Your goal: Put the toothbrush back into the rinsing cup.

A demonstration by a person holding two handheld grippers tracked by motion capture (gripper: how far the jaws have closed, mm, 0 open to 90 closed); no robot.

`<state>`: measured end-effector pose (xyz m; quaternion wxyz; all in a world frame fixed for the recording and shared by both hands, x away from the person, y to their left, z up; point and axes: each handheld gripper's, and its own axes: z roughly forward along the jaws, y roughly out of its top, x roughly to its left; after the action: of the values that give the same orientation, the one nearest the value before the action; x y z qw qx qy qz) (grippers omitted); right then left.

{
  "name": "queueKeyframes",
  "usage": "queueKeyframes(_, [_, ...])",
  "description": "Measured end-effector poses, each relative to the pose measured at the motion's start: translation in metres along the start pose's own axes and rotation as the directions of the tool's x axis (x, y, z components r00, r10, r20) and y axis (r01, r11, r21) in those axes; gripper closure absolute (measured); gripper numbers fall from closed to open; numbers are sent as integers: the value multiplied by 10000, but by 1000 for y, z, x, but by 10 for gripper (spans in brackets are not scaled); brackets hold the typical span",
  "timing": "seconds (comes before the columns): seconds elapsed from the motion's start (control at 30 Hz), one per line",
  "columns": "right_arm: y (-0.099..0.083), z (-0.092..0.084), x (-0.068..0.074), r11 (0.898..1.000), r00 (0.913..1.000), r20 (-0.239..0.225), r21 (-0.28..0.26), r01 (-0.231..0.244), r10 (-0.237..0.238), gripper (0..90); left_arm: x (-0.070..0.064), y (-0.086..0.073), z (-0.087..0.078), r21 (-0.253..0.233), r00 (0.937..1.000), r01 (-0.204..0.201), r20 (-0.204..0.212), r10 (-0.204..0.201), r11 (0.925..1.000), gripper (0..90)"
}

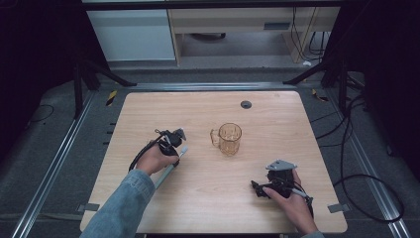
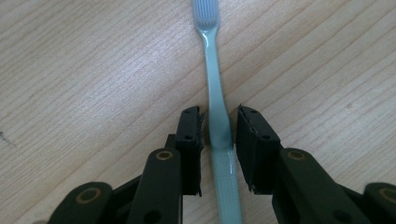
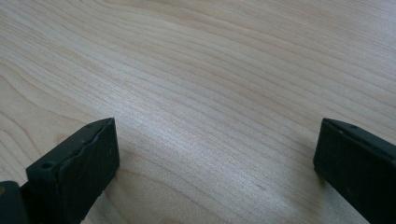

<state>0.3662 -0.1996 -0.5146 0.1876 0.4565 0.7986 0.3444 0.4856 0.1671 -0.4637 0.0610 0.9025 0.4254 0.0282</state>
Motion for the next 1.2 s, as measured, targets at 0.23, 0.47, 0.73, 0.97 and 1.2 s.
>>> queueKeyframes(0.23, [0, 0, 0, 10000, 10000, -3, 9, -11, 11, 7, 1, 0, 0, -2, 10000, -58, -64, 58, 10000, 711])
queueKeyframes(0.47, [0, 0, 0, 10000, 10000, 0, 10, -13, 13, 7, -4, 1, 0, 62, 9992, -355, -172, 356, 9994, 771])
queueKeyframes(0.73, [0, 0, 0, 10000, 10000, 21, 12, 19, -19, 7, -4, -1, -1, -131, 9976, -647, -264, 644, 9978, 783])
queueKeyframes(0.97, [0, 0, 0, 10000, 10000, 17, 12, 15, -15, 7, -8, -1, -16, -623, 9961, -807, -419, 781, 9948, 785])
queueKeyframes(1.2, [0, 0, 0, 10000, 10000, -2, 11, -11, 11, 7, -13, 1, -31, -1255, 9956, -893, -397, 849, 9881, 787])
